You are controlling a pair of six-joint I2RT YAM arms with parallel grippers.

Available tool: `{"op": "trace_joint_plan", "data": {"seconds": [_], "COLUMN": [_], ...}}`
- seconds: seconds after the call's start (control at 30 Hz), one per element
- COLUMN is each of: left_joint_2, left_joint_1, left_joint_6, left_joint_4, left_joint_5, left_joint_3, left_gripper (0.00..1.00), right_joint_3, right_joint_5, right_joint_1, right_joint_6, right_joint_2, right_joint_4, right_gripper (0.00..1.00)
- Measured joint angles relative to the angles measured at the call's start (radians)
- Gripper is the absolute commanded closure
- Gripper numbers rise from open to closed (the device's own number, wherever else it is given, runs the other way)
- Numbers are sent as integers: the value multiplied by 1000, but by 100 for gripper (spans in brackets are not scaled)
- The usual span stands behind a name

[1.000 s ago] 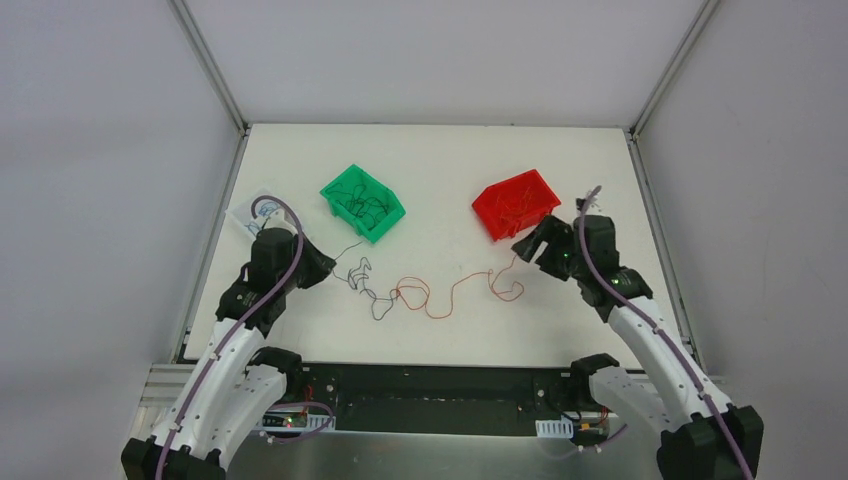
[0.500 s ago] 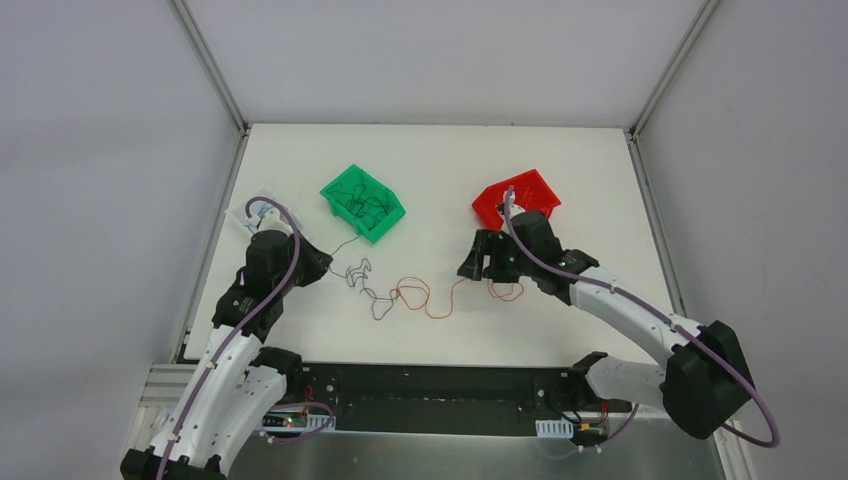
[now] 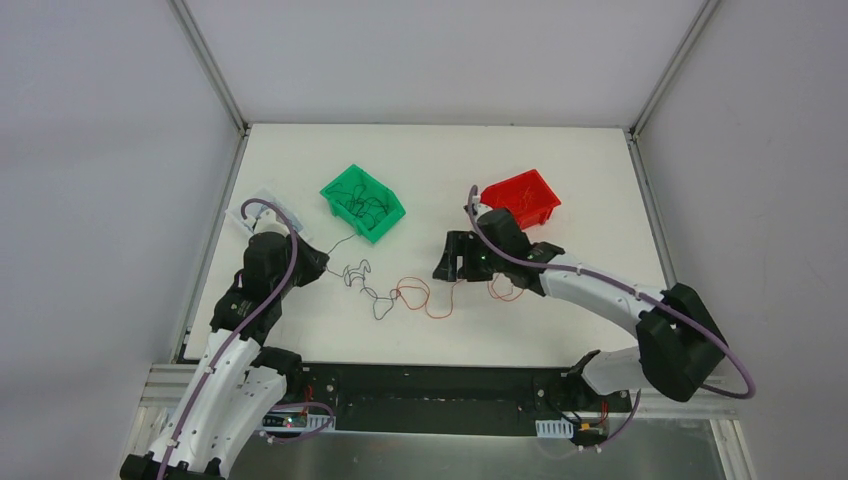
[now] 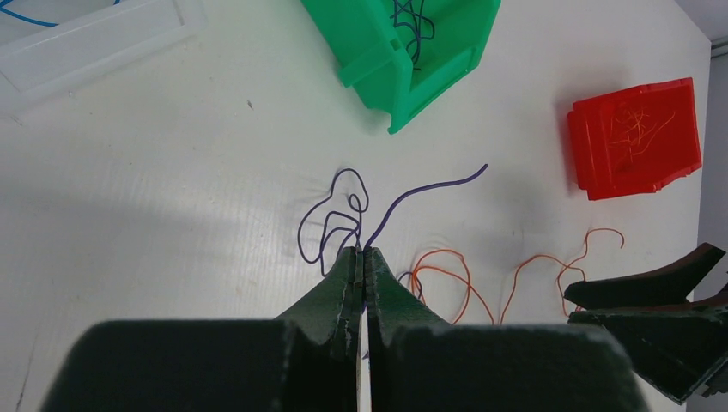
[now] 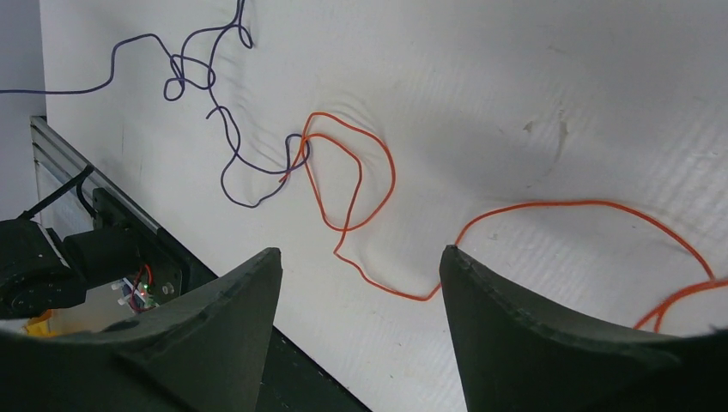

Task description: Untangle the cables

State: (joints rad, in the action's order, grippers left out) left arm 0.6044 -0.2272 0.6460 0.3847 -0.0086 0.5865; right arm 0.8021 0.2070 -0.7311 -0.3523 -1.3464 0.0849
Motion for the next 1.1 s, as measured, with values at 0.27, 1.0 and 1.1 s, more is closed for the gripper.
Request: {"op": "trace_joint_plan", "data": {"seconds": [0.27,1.0,1.1], "left_joint_2": [-3,-2,0], "left_joint_1": [0,0,0], "left_joint_6": [0,0,0], "left_joint_4": [2,17,17], "left_joint_5": [0,0,0], "left_joint_3": [0,0,0], "left_gripper": [100,100,100], "right_joint_3": [76,180,192], "right_joint_5": [-32,-75,-77], "right_joint_1": [-101,-157,-163], "right_joint_6": [-25,-45,-49], "right_joint_2": [-166,-332,-336], "right_joint_4": [-37,-34,-11], "right_gripper": [30,40,41]}}
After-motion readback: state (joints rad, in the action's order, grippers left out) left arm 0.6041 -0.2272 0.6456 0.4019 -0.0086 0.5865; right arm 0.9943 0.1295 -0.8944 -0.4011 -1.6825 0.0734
